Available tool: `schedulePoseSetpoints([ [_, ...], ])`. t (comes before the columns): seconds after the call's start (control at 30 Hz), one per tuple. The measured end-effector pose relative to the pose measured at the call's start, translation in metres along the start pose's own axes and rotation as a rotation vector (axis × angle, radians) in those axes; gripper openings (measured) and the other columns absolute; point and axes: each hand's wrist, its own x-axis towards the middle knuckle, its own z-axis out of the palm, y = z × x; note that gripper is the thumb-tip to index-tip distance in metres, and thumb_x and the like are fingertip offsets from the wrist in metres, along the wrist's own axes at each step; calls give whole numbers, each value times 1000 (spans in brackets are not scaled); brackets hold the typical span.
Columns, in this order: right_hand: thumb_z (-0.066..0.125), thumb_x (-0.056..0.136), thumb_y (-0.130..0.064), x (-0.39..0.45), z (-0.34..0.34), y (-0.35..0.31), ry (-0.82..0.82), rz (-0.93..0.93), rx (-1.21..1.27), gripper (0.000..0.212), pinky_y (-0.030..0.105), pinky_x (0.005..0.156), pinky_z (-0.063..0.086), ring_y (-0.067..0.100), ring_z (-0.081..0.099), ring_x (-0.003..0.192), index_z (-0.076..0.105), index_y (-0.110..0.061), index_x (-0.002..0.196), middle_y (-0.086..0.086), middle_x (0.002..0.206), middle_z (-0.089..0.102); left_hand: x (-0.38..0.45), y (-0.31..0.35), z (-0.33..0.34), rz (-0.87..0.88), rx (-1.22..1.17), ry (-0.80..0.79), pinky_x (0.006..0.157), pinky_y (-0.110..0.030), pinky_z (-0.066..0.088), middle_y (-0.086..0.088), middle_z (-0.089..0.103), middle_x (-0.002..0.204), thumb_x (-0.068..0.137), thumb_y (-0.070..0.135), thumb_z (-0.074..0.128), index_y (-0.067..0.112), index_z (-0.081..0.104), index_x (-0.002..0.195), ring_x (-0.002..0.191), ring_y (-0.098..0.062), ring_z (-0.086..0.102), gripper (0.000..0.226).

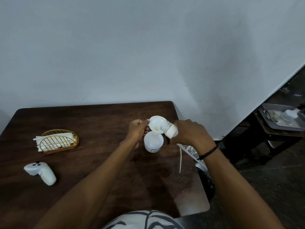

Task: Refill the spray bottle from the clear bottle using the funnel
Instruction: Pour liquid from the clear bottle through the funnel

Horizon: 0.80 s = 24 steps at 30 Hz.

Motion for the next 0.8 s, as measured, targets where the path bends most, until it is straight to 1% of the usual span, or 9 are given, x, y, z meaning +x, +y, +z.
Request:
schedulePoseSetpoints([
  [0.2, 68, 81, -45, 1, 0, 0, 13, -11, -40, 45, 30, 71, 39, 23, 64, 96, 56, -22, 117, 1, 109, 64, 1, -2, -1, 2, 15, 7, 50, -21, 43, -2, 62, 63, 91, 25, 66, 9, 58, 75, 52, -10, 53, 24],
  [0.4, 68, 83, -44, 2, 1, -2, 18, -27, -66, 45, 30, 70, 38, 24, 64, 95, 54, -19, 117, 3, 109, 63, 1, -1, -1, 0, 20, 7, 50, -21, 44, -2, 61, 63, 91, 26, 66, 7, 59, 77, 53, -10, 52, 24],
  [0.6, 69, 80, -39, 5, 2, -5, 63, -35, -110, 47, 33, 69, 40, 29, 64, 92, 46, -15, 114, 6, 105, 60, 0, -1, -1, -1, 19, 6, 50, -22, 44, -2, 61, 63, 91, 25, 66, 7, 59, 76, 53, -10, 52, 25],
  [0.8, 71, 77, -38, 9, 4, -4, 137, -64, -179, 49, 33, 67, 38, 30, 65, 92, 47, -16, 114, 5, 103, 63, 0, -1, 0, 0, 11, -1, 51, -24, 42, -3, 60, 63, 91, 24, 66, 10, 57, 71, 53, -12, 51, 26],
])
